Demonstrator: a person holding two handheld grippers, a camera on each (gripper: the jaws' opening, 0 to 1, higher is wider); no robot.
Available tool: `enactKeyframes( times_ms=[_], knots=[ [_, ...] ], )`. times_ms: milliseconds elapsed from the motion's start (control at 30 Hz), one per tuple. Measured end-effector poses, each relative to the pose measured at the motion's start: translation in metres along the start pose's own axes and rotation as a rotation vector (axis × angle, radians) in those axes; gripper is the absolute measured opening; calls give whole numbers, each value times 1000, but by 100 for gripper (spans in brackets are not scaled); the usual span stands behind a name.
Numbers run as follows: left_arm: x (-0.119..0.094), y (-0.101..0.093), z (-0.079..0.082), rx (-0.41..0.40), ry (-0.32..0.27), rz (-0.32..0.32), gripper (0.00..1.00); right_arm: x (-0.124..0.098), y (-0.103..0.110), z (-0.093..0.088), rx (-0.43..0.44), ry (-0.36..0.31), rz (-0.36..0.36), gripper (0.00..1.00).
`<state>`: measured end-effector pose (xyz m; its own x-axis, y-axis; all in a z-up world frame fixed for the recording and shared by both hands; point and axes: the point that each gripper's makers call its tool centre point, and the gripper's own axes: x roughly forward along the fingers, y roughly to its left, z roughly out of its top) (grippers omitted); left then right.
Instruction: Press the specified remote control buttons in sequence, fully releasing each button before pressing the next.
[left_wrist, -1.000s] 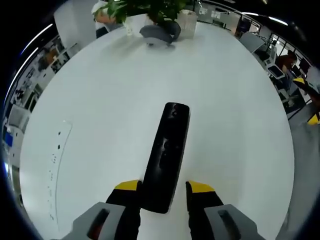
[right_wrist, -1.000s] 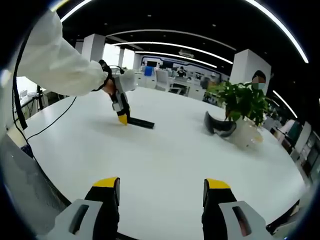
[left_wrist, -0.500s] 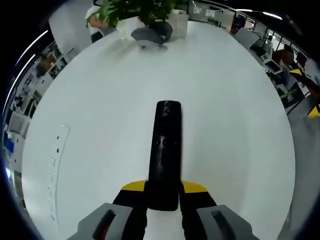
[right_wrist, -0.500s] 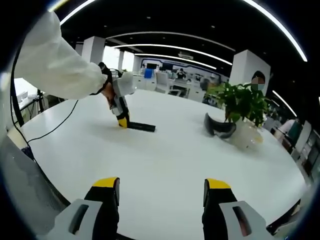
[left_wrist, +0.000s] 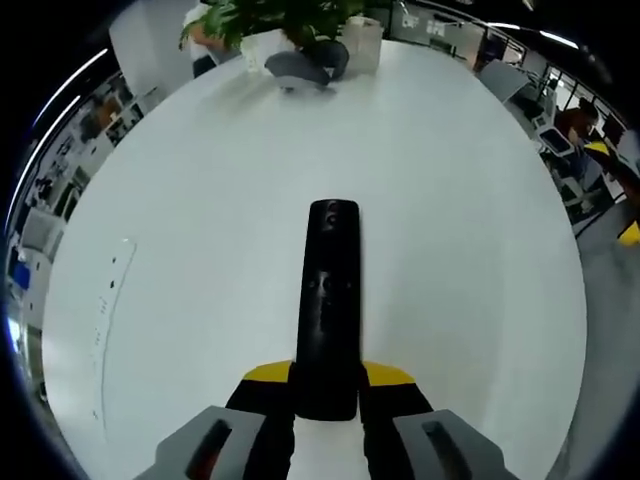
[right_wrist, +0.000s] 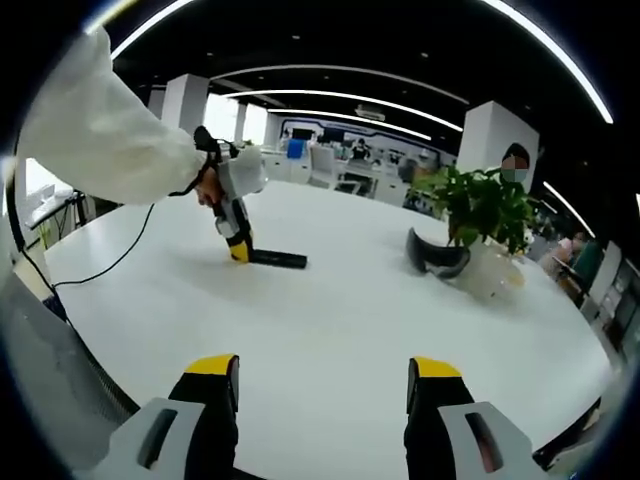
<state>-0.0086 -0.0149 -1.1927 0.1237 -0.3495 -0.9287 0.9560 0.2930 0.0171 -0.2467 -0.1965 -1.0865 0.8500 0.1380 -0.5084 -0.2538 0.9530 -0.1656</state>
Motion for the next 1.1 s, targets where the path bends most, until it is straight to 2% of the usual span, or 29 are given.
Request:
enactKeyframes(
  times_ms=[367,667,867,1100],
  knots=[
    [-3,-23,-6,12,55,-2,24,-2,1,2,-1,-12,5,67],
    [-5,-36,-10,-14,56,5,24,-1,6,2,-10,-4,34,66],
    [-6,-45,-12,-9,43,3,24,-1,7,1,0,-4,45,65],
    [-6,-54,-14,-5,54,6,24,-2,5,2,11,-10,43,65]
  ],
)
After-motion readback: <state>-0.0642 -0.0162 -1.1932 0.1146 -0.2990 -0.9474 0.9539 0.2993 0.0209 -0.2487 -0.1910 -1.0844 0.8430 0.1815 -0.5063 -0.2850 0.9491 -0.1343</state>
